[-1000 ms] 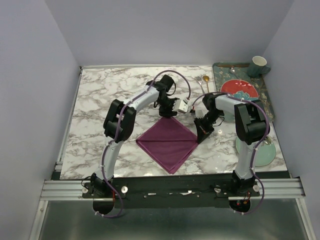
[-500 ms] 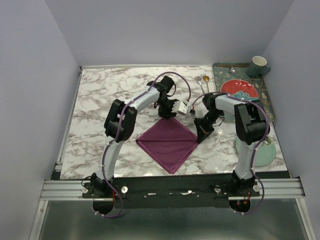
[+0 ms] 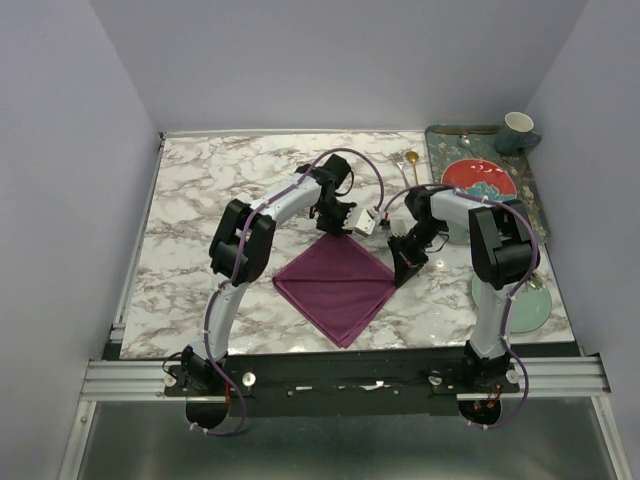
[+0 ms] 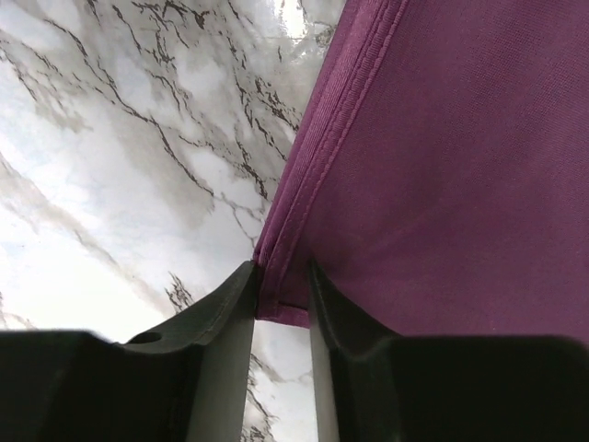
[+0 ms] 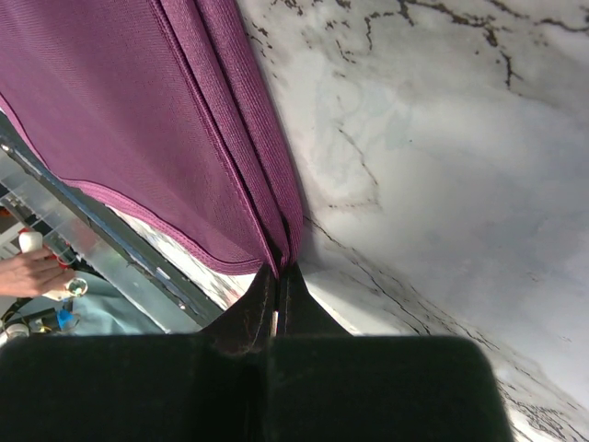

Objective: Fold the napkin into a case and place the utensils inside
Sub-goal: Rotate the upper triangle-folded napkin at the center of the board.

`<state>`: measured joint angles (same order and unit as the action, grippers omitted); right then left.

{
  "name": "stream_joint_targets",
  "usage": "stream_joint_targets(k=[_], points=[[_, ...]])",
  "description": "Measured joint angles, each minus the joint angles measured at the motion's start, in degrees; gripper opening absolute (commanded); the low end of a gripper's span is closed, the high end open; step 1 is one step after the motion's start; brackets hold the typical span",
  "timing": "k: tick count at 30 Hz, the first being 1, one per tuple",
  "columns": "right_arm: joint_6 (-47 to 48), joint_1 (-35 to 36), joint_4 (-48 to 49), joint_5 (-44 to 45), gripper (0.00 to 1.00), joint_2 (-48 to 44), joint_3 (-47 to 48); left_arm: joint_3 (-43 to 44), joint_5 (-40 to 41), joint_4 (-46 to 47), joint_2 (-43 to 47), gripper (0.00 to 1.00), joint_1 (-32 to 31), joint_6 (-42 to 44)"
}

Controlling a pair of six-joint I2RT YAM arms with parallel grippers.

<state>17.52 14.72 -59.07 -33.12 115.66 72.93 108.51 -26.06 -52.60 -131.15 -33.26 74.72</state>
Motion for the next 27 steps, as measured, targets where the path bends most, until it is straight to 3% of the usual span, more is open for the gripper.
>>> stream_joint_targets(k=[7,15,23,25,26,27], points=[[0.04,0.00,-0.02,0.04,0.01,0.00,0.04,-1.33,0.66,-0.13,0.74,0.00,-0.37,2.23],[0.07,0.02,0.48,1.40,0.01,-0.96,0.11,-4.57,0.66,1.99,3.02,0.00,-0.15,-1.97],[2.62,0.02,0.42,3.93,0.01,-2.73,1.99,-13.51,-1.44,0.94,12.24,0.00,0.33,-9.46],[3.69,0.02,0.04,4.26,0.01,-2.73,2.97,-16.26,-2.25,0.57,14.47,0.09,0.26,-13.64],[4.31,0.02,-0.24,4.42,0.01,-2.73,3.69,-16.79,-2.43,0.59,14.73,0.25,0.24,-14.93],[5.05,0.13,-0.50,4.50,0.01,-2.71,4.42,-17.42,-2.73,0.66,14.84,0.31,0.24,-17.44]])
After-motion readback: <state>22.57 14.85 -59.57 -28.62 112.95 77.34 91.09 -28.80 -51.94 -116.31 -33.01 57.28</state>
